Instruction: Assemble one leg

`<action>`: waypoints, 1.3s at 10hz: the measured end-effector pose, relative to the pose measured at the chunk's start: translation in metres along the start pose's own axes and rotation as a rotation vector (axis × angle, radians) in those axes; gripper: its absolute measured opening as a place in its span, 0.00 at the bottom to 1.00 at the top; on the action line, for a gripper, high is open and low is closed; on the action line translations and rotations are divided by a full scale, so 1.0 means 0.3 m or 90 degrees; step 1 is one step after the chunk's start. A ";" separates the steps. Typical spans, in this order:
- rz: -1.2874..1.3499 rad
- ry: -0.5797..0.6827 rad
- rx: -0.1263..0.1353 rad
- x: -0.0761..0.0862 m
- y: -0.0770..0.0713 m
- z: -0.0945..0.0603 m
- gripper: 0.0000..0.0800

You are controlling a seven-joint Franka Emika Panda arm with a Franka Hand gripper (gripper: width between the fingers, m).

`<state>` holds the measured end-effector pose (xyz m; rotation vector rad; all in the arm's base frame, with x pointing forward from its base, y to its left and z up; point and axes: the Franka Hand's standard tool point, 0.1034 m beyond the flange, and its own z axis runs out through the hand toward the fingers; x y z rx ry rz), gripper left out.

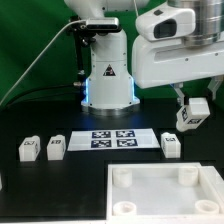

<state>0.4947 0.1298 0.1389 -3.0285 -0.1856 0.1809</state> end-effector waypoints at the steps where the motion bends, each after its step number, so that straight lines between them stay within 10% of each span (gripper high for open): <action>1: 0.000 0.046 -0.003 0.008 0.005 -0.008 0.37; 4: -0.026 0.244 -0.008 0.038 0.031 -0.026 0.37; 6: -0.019 0.377 -0.011 0.154 0.223 -0.190 0.37; 8: -0.004 0.500 -0.089 0.168 0.349 -0.207 0.37; 10: -0.012 0.486 -0.048 0.159 0.320 -0.154 0.37; 13: -0.004 0.480 -0.039 0.158 0.312 -0.145 0.37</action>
Offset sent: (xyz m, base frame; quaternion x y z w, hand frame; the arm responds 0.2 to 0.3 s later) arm 0.0000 0.0000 0.0000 0.0000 0.1790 0.0000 0.9838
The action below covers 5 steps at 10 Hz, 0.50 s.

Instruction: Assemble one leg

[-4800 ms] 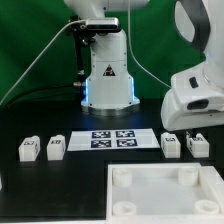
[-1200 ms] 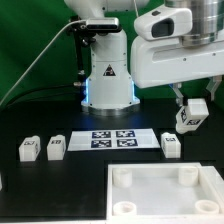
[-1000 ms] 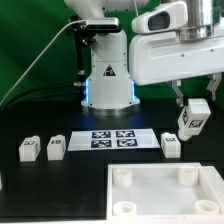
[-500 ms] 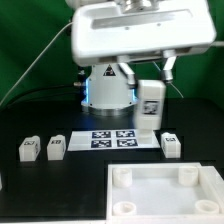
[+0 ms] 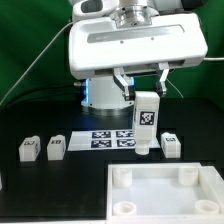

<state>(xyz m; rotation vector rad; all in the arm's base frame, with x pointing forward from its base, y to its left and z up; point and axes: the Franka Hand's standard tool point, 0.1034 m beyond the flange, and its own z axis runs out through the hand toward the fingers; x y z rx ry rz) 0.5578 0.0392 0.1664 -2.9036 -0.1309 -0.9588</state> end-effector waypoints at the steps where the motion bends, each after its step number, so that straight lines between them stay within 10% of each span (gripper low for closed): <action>1: 0.009 -0.009 0.022 -0.003 -0.050 0.027 0.37; 5: 0.046 -0.011 0.085 0.004 -0.194 0.163 0.37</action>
Offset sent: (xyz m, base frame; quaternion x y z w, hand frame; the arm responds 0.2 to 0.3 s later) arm 0.0305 0.0489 -0.0166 0.0857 0.0364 0.0310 0.9952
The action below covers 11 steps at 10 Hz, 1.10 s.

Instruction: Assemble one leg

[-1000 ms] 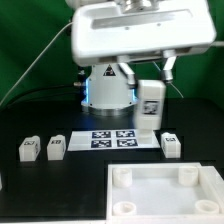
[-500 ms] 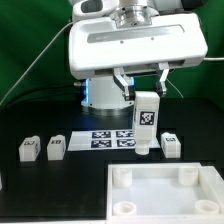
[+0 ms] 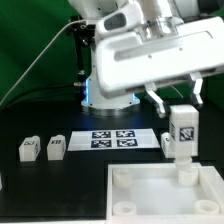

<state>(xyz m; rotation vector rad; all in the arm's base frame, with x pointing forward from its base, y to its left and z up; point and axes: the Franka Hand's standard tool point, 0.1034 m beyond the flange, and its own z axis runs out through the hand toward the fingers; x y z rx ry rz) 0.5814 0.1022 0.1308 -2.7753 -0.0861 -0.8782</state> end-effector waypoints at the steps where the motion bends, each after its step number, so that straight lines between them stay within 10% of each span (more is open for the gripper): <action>1: 0.006 -0.013 0.010 -0.029 -0.038 0.035 0.37; 11: 0.017 -0.014 -0.012 0.001 -0.040 0.078 0.37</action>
Offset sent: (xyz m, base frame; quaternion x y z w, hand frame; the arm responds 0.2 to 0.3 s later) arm 0.0174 -0.0055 -0.0124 -0.0629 -0.0026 0.0165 0.9979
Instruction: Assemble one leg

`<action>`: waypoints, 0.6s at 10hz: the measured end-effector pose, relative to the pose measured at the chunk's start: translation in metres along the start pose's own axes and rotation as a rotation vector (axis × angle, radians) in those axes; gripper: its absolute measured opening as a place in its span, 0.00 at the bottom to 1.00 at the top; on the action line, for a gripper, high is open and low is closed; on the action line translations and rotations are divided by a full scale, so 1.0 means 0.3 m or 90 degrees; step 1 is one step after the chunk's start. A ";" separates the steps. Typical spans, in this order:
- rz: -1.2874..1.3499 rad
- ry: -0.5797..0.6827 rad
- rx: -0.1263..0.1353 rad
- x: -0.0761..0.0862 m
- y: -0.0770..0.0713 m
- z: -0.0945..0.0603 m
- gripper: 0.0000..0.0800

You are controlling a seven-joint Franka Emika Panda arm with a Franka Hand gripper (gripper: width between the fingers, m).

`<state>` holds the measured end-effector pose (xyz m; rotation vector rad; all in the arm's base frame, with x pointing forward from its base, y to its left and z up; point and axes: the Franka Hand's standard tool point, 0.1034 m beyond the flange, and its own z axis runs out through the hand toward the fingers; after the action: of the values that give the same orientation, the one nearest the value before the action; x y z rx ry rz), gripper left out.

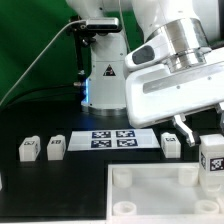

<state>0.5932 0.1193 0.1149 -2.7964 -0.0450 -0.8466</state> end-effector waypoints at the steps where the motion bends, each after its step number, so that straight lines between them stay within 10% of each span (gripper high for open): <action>1: 0.001 0.007 -0.001 0.024 0.002 -0.003 0.37; 6: 0.007 0.008 -0.007 0.020 0.027 0.013 0.37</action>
Offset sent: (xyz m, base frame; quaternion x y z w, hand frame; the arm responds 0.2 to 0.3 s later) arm 0.0164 -0.0127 0.0002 -0.0367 0.0222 -0.0124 0.9990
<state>0.6012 0.1121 0.1135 -2.7987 -0.0238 -0.8642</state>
